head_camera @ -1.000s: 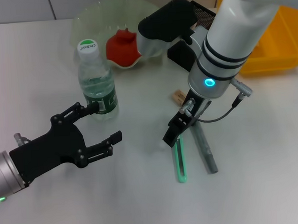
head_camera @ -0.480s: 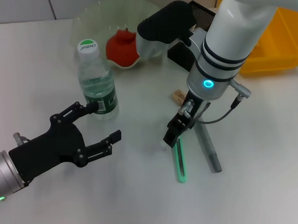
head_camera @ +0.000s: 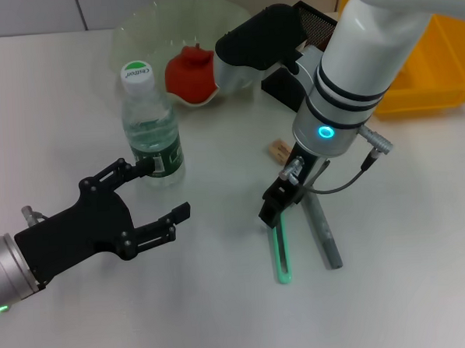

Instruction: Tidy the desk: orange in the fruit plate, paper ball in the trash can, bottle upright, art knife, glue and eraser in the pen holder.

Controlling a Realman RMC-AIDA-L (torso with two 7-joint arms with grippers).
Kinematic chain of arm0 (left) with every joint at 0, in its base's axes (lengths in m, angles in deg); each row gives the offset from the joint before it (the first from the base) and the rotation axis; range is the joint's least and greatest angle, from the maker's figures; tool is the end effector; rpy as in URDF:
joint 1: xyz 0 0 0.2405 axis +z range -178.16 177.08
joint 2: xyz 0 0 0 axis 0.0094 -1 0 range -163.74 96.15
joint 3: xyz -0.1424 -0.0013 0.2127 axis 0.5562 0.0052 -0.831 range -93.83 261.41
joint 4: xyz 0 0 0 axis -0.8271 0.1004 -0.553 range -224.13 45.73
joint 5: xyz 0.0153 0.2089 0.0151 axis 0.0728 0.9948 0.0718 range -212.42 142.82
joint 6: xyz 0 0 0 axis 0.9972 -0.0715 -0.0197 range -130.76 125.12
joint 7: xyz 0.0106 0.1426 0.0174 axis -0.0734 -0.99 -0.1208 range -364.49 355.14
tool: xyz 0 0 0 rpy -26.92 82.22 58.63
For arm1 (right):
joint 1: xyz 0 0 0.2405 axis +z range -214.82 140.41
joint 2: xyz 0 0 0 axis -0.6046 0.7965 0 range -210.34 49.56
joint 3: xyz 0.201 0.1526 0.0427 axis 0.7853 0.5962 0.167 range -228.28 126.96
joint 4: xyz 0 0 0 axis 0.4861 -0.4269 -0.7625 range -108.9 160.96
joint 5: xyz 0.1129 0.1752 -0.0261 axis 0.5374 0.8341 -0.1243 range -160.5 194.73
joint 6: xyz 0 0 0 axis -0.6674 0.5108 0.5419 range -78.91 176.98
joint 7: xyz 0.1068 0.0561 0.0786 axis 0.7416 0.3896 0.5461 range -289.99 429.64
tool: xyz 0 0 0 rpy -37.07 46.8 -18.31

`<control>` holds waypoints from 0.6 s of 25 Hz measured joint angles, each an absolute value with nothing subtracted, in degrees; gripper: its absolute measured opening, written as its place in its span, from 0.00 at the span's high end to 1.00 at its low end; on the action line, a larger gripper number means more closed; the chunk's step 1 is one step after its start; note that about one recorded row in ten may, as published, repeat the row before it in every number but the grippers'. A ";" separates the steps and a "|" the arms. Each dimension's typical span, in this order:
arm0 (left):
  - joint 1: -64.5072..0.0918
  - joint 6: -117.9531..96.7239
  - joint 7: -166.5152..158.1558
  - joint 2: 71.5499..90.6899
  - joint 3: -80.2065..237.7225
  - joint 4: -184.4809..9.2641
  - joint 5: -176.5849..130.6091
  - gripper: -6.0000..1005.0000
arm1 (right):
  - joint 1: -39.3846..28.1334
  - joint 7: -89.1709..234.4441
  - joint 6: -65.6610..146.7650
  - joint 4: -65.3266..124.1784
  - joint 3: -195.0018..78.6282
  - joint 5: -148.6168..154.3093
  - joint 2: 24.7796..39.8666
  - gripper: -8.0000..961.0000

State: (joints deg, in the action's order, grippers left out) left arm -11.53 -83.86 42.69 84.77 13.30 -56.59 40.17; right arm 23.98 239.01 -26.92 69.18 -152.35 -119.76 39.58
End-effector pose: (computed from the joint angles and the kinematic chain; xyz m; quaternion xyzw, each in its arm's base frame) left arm -0.2992 0.2550 -0.0339 -0.9141 -0.1172 -0.3024 0.2435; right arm 0.1205 0.3683 -0.1089 -0.8820 0.3711 -0.2637 0.1216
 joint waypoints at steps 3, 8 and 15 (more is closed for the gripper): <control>-11.53 -83.86 42.69 84.77 13.30 -56.59 40.17 0.14 | 23.96 239.01 -26.47 69.00 -152.35 -119.34 39.58 0.39; -11.53 -83.86 42.69 84.77 13.35 -56.59 40.17 0.14 | 23.95 239.01 -25.89 68.30 -152.50 -118.04 39.58 0.40; -11.47 -83.76 42.69 84.77 13.22 -56.59 40.17 0.14 | 24.41 238.99 -25.65 67.39 -153.16 -117.88 39.58 0.40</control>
